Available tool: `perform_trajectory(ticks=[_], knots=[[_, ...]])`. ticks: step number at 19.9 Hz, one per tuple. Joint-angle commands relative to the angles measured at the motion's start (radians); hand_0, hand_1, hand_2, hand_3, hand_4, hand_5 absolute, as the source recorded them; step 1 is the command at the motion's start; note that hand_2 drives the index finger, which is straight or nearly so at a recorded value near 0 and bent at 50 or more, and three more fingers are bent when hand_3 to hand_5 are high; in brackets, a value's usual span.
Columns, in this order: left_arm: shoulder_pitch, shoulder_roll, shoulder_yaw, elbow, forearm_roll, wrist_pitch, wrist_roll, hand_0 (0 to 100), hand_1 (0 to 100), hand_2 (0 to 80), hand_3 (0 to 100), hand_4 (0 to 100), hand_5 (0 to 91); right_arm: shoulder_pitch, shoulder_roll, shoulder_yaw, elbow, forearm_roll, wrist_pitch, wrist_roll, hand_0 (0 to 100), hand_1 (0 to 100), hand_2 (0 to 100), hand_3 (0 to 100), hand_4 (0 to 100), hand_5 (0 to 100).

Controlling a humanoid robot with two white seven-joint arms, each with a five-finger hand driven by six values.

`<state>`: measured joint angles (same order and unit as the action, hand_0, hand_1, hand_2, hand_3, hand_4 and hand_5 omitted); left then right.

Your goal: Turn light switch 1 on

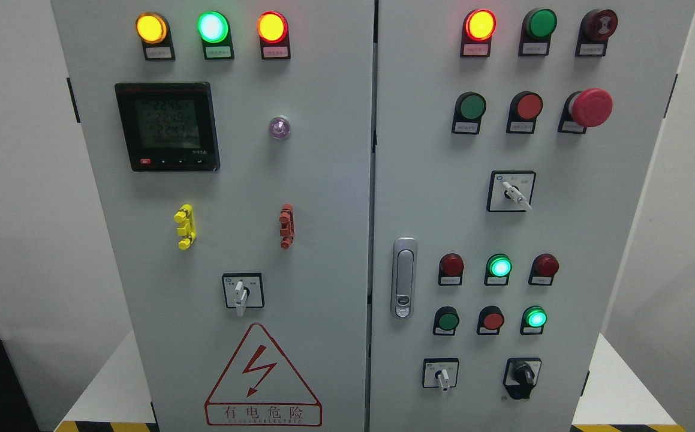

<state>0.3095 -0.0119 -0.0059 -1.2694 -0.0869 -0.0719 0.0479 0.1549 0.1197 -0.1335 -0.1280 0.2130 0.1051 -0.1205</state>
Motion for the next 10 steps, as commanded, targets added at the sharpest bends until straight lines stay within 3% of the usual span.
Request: perform_trajectory(ticks=[1, 5, 10], knots=[[0.002, 0.015, 0.021, -0.344, 0.003, -0.106, 0.023, 40, 27, 29.4, 50, 67, 33.3, 0.0, 0.0, 0.0, -0.001, 0.0, -0.001, 0.001, 5, 0, 0, 0, 0, 0], [-0.009, 0.02, 0.035, -0.398, 0.003, -0.144, 0.026, 38, 34, 39.3, 58, 75, 58.4, 0.0, 0.0, 0.0, 0.001, 0.0, -0.001, 0.001, 5, 0, 0, 0, 0, 0], [-0.039, 0.02, 0.03, -0.51, 0.006, -0.134, 0.058, 36, 41, 42.4, 61, 77, 65.1, 0.0, 0.0, 0.0, 0.001, 0.0, -0.001, 0.001, 5, 0, 0, 0, 0, 0]])
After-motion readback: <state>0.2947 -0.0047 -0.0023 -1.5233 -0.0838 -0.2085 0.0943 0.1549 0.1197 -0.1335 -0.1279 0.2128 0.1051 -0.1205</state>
